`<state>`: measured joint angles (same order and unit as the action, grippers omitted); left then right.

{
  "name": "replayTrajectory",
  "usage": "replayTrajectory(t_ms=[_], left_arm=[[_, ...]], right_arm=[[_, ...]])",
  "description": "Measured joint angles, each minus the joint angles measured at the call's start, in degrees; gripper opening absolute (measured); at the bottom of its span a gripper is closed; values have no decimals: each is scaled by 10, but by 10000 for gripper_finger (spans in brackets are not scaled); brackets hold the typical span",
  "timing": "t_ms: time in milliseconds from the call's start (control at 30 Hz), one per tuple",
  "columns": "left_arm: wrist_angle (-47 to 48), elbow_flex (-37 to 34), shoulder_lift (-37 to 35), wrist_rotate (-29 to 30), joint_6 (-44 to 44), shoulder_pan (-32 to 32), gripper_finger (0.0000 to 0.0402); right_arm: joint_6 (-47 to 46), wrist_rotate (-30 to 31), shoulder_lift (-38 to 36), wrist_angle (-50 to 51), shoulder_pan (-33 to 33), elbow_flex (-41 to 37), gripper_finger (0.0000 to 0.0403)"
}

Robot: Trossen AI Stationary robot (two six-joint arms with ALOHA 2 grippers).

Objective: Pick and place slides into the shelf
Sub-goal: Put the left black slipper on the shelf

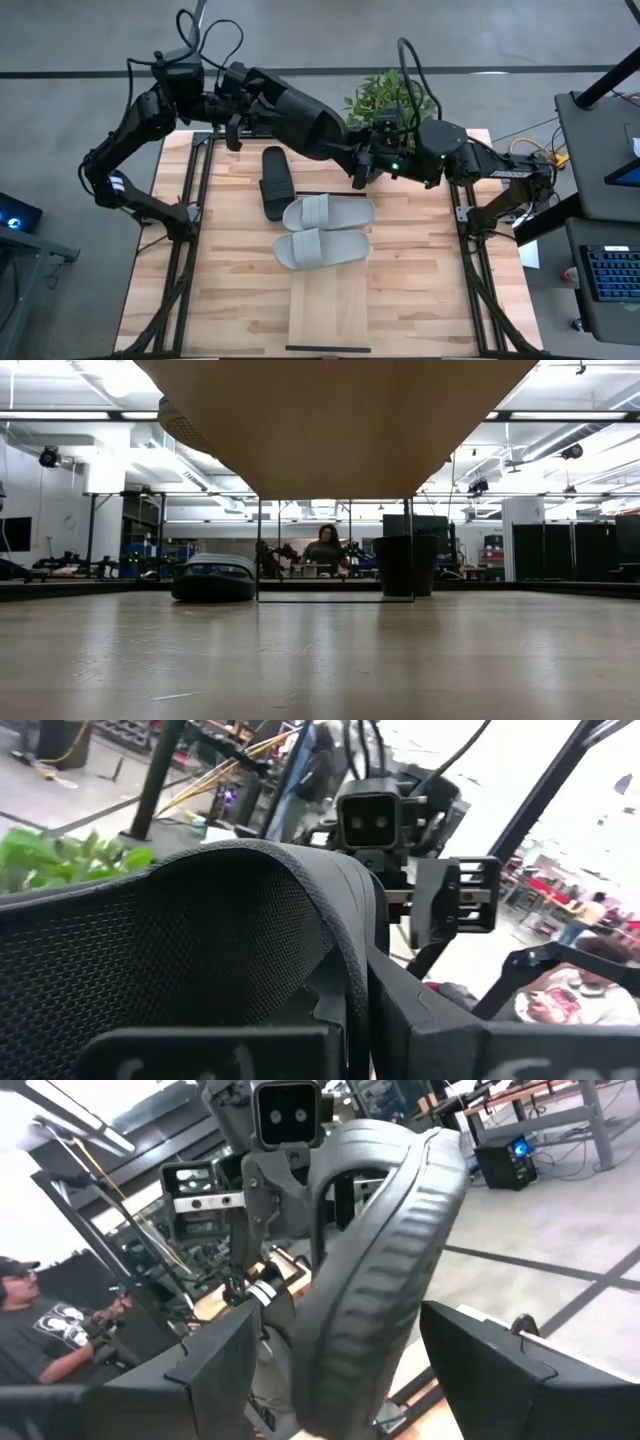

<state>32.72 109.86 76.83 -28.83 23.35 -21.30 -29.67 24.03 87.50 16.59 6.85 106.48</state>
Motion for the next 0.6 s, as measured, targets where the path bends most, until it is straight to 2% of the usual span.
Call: replayTrajectory(t_ms=[400,500,600], left_arm=[[-31,0,14,4,3,35,0],[-37,0,17,4,3,42,0],[-38,0,17,5,1,42,1]], right_arm=[[-2,1,0,-8,0,0,248],[-3,3,-1,-5,0,0,212],[-4,7,-1,-4,-1,0,150]])
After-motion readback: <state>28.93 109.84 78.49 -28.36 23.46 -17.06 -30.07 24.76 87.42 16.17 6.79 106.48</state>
